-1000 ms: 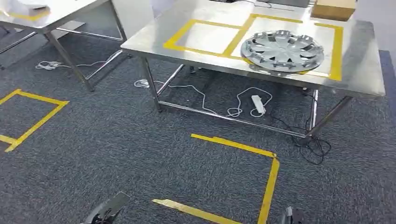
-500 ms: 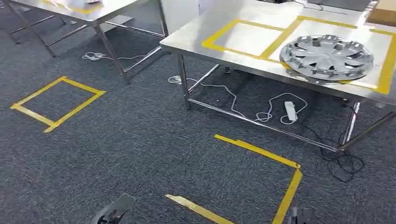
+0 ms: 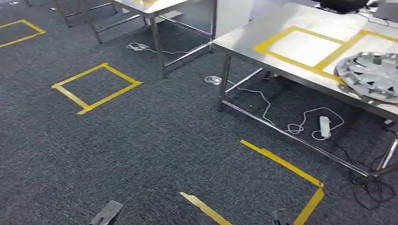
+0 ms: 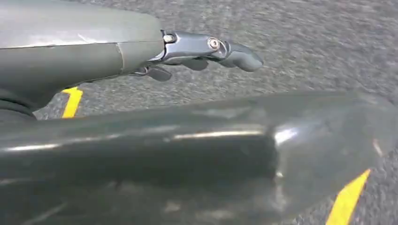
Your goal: Take the parts from the cabinet and place them on the table.
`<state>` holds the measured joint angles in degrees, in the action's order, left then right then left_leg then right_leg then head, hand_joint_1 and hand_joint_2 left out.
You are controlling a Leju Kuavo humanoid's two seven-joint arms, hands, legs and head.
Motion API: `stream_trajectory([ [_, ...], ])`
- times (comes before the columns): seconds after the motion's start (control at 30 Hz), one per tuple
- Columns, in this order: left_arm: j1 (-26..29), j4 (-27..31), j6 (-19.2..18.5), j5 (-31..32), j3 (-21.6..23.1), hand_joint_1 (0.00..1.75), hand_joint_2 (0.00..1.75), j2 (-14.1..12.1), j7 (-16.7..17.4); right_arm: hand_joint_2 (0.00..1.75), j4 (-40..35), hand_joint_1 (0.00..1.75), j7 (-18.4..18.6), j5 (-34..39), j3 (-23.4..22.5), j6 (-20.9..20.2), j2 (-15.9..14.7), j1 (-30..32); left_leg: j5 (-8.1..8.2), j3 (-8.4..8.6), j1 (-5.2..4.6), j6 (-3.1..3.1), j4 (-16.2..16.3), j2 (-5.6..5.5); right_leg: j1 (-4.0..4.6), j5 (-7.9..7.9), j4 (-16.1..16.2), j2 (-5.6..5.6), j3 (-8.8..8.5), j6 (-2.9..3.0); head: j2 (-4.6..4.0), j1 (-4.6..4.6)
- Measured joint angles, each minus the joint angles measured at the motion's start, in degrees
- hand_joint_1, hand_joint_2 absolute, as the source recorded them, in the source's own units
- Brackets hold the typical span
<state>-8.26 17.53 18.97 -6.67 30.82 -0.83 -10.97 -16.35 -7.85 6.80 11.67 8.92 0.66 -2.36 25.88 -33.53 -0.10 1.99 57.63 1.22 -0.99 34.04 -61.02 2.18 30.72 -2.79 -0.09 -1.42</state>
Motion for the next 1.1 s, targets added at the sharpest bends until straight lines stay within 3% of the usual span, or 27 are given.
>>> stream_trajectory([
  [0.07, -0.09, -0.02, -0.2, -0.04, -0.17, 0.0, 0.0, -0.02, 0.0, 0.0, 0.42, 0.0, -0.15, -0.07, 0.7, 0.04, -0.5, 0.31, 0.0, -0.12, -0.18, 0.47, 0.0, -1.4, 0.01, 4.18, -9.76, -1.86, 4.75, 0.04, 0.02, 0.0],
  [0.1, 0.04, -0.02, -0.31, -0.04, -0.2, 0.0, 0.0, 0.02, 0.0, 0.0, 0.57, 0.0, -0.15, -0.07, 0.96, 0.07, -0.68, 0.54, 0.0, -0.11, -0.29, 0.51, 0.06, -2.33, 0.08, 5.2, -13.92, -2.06, 7.01, 0.07, 0.02, -0.11],
  [0.13, 0.27, -0.02, -0.37, -0.04, -0.2, 0.0, 0.0, 0.02, 0.0, 0.0, 0.68, 0.0, -0.13, -0.07, 1.2, 0.11, -0.9, 0.66, 0.0, -0.04, -0.35, 0.5, 0.07, -3.19, 0.1, 4.52, -14.74, -2.11, 7.88, 0.16, 0.02, -0.04],
  [0.17, 0.41, -0.04, -0.39, -0.09, -0.22, 0.0, 0.0, 0.04, 0.0, 0.0, 0.81, 0.0, -0.15, -0.07, 1.38, 0.11, -0.98, 0.65, 0.0, 0.02, -0.36, 0.5, 0.1, -3.92, 0.14, 2.74, -13.24, -2.13, 7.59, 0.27, 0.02, -0.09],
  [0.2, 0.44, -0.04, -0.41, -0.09, -0.24, 0.0, 0.0, 0.04, 0.0, 0.0, 0.83, 0.0, -0.17, -0.07, 1.57, 0.13, -1.16, 0.58, 0.01, 0.06, -0.35, 0.48, 0.24, -4.85, 0.13, -0.35, -8.98, -2.32, 6.03, 0.4, 0.02, -0.06],
  [0.23, 0.38, -0.04, -0.52, 0.15, -0.24, 0.0, 0.0, 0.04, 0.0, 0.0, 0.83, 0.0, -0.44, -0.17, 1.73, 0.13, -1.29, 0.52, 0.07, 0.11, -0.31, 0.39, 0.39, -5.65, 0.05, -3.53, -3.35, -3.13, 3.69, 0.57, 0.02, -0.09],
  [0.27, 0.33, -0.04, -0.68, 0.46, -0.22, 0.0, 0.0, 0.04, 0.0, 0.0, 0.83, 0.0, -0.85, -0.31, 1.88, 0.2, -1.42, 0.46, 0.2, 0.01, -0.26, 0.2, 0.56, -6.36, -0.13, -5.47, 1.34, -5.3, 1.75, 0.74, 0.02, -0.13],
  [0.3, 0.21, -0.04, -0.79, 0.72, -0.22, 0.0, 0.0, 0.05, 0.0, 0.0, 0.9, 0.0, -1.13, -0.41, 2.18, 0.2, -1.55, 0.38, 0.37, -0.36, -0.63, -0.18, 1.0, -6.92, -0.46, -4.49, 2.96, -7.41, 0.99, 0.81, 0.02, 0.02],
  [0.4, 0.48, -0.04, -1.57, 1.44, -0.09, 0.0, 0.0, 0.04, -0.15, 0.0, 0.83, 0.0, -2.47, -1.16, 2.97, 0.15, -1.77, -0.28, -0.33, -1.0, -0.08, -1.25, 0.8, -8.7, -0.05, -4.7, 2.95, -5.86, 0.55, 1.33, 0.02, -0.02],
  [0.43, 0.6, -0.04, -1.79, 1.81, 0.15, 0.0, 0.0, -0.11, -0.24, 0.0, 0.68, 0.0, -2.69, -1.68, 3.4, -0.04, -1.84, -0.76, -0.31, -1.21, -0.17, -1.53, 0.87, -9.29, -0.39, -4.96, 3.39, -5.27, 0.39, 1.74, 0.02, 0.02],
  [0.47, 0.68, -0.04, -1.99, 1.99, 0.42, 0.0, 0.0, -0.2, -0.26, 0.0, 0.41, 0.0, -2.69, -2.25, 3.89, -0.2, -1.88, -1.35, 0.33, -1.25, -0.3, -1.7, 1.62, -7.3, -0.55, -5.14, 3.63, -4.36, 0.21, 2.1, 0.02, -0.02],
  [0.5, 0.49, -0.04, -2.21, 2.16, 0.79, 0.0, 0.0, -0.02, -0.35, 0.0, 0.26, 0.0, -2.62, -2.9, 4.43, -0.37, -2.23, -1.94, 1.98, -2.33, -0.43, -2.07, 3.96, -4.43, -0.55, -5.06, 3.72, -3.87, 0.08, 2.55, 0.02, 0.72],
  [0.53, 0.19, -0.04, -2.47, 2.27, 0.94, 0.0, 0.0, 0.07, -0.35, 0.0, 0.22, 0.0, -2.27, -3.76, 5.01, -0.57, -2.4, -2.44, 4.03, -4.1, -0.21, -2.43, 7.84, -2.95, -0.4, -5.03, 3.71, -3.02, 0.02, 2.64, 0.02, 0.9],
  [0.6, -0.09, -0.04, -2.86, 2.27, 1.31, 0.0, 0.0, 0.22, -0.2, 0.0, 0.22, 0.0, -1.7, -5.12, 6.58, -1.01, -2.84, -2.97, 7.87, -8.52, 0.27, -2.88, 17.12, -1.83, -0.17, -4.82, 3.68, -1.16, -0.08, 2.78, 0.02, 0.81],
  [0.63, 0.01, -0.04, -3.02, 2.27, 1.44, 0.0, 0.0, 0.24, -0.17, 0.0, 0.22, 0.0, -1.51, -5.38, 7.15, -1.03, -2.93, -3.15, 8.04, -9.47, 0.42, -3.03, 19.09, -1.69, -0.15, -4.74, 3.67, -0.35, -0.15, 2.75, 0.02, 0.85],
  [0.67, 0.15, -0.04, -3.01, 2.27, 1.62, 0.0, 0.0, 0.24, -0.15, 0.0, 0.22, 0.0, -1.46, -5.44, 7.47, -1.03, -2.99, -3.27, 6.93, -9.01, 0.51, -3.09, 18.28, -1.63, -0.15, -4.64, 3.67, 0.33, -0.26, 2.7, 0.02, 0.83],
  [0.7, 0.19, -0.04, -3.04, 2.25, 1.71, 0.0, 0.0, 0.24, -0.11, 0.0, 0.2, 0.0, -1.44, -5.57, 7.82, -1.03, -2.99, -3.42, 4.68, -7.31, 0.52, -3.05, 14.93, -1.43, -0.15, -4.5, 3.67, 1.08, -0.43, 2.59, 0.02, 0.9],
  [0.73, 0.16, -0.04, -3.04, 2.25, 1.73, 0.0, 0.0, 0.22, -0.11, 0.0, 0.11, 0.0, -1.44, -5.66, 8.24, -1.03, -2.99, -3.53, 1.92, -4.54, 0.51, -2.85, 9.57, -0.84, -0.15, -4.33, 3.67, 1.8, -0.75, 2.41, 0.02, 0.88],
  [0.77, 0.07, -0.04, -3.08, 2.25, 1.75, 0.0, 0.0, 0.22, -0.11, 0.0, -0.06, 0.0, -1.44, -5.64, 8.48, -1.01, -2.99, -3.63, -0.45, -1.58, 0.38, -2.5, 3.95, 0.85, -0.14, -4.08, 3.68, 2.49, -1.1, 2.25, 0.02, 0.87],
  [0.8, -0.11, -0.04, -3.15, 2.19, 1.79, 0.0, 0.0, 0.24, -0.11, 0.0, -0.11, 0.0, -1.42, -5.64, 8.7, -1.01, -3.04, -3.7, 0.6, -0.36, -0.42, -2.29, 1.73, 3.79, 0.12, -3.87, 3.7, 3.04, -1.22, 1.93, 0.02, 0.83],
  [0.83, -0.33, -0.04, -3.26, 2.19, 1.9, 0.0, 0.0, 0.26, -0.11, 0.0, -0.09, 0.0, -1.31, -5.66, 8.94, -1.03, -3.13, -3.76, 0.45, -0.51, -0.58, -1.67, 1.16, 3.43, 0.38, -3.65, 3.59, 3.59, -1.06, 1.51, 0.02, 0.94],
  [0.93, 0.2, -0.04, -3.8, 1.97, 2.25, 0.0, 0.0, 0.11, 0.15, 0.0, -0.11, 0.0, -0.76, -5.53, 9.53, -1.46, -3.37, -3.79, 0.49, -0.84, -0.93, -0.85, 0.94, 1.51, 0.35, -3.45, 4.11, 5.6, -1.8, 0.7, 0.02, 0.92],
  [0.97, 0.27, -0.04, -4.17, 1.88, 2.27, 0.0, 0.0, 0.09, 0.33, 0.0, -0.15, 0.0, -0.72, -5.4, 9.72, -1.68, -3.37, -3.71, 0.08, -0.27, -0.42, -0.23, 0.18, 0.77, 0.19, -2.94, 4.1, 5.69, -1.66, 0.29, 0.02, 0.88],
  [1.0, 0.29, -0.04, -4.35, 1.86, 2.34, 0.0, 0.0, 0.24, 0.39, 0.0, -0.13, 0.0, -0.72, -5.38, 9.79, -1.79, -3.7, -3.7, 0.0, -0.01, -0.3, 0.08, -0.04, 0.29, 0.05, -1.64, 2.54, 2.13, -1.17, 0.17, 0.0, 0.41],
  [1.03, 0.05, -0.04, -4.61, 1.86, 2.4, 0.0, 0.0, 0.15, 0.68, 0.0, -0.13, 0.0, -0.72, -5.35, 9.88, -1.95, -3.69, -3.63, -0.03, -0.08, -0.26, 0.42, -0.03, -0.36, 0.01, 0.36, -1.11, -0.31, 0.5, 0.22, 0.02, 0.33],
  [1.07, -0.1, -0.04, -4.83, 1.86, 2.51, 0.0, 0.0, 0.13, 0.68, 0.0, -0.07, 0.0, -0.63, -5.31, 10.03, -1.99, -3.69, -3.37, -0.04, -0.11, -0.31, 0.59, -0.02, -1.18, -0.01, 2.68, -6.67, -1.53, 3.22, 0.18, 0.0, 0.2],
  [1.1, -0.07, -0.04, -5.0, 1.84, 2.62, 0.0, 0.0, 0.2, 0.68, 0.0, -0.02, 0.0, -0.55, -5.27, 10.14, -1.99, -3.72, -3.17, 0.01, -0.11, -0.41, 0.68, -0.01, -2.01, 0.0, 4.48, -11.7, -2.02, 5.96, 0.17, 0.0, 0.22],
])
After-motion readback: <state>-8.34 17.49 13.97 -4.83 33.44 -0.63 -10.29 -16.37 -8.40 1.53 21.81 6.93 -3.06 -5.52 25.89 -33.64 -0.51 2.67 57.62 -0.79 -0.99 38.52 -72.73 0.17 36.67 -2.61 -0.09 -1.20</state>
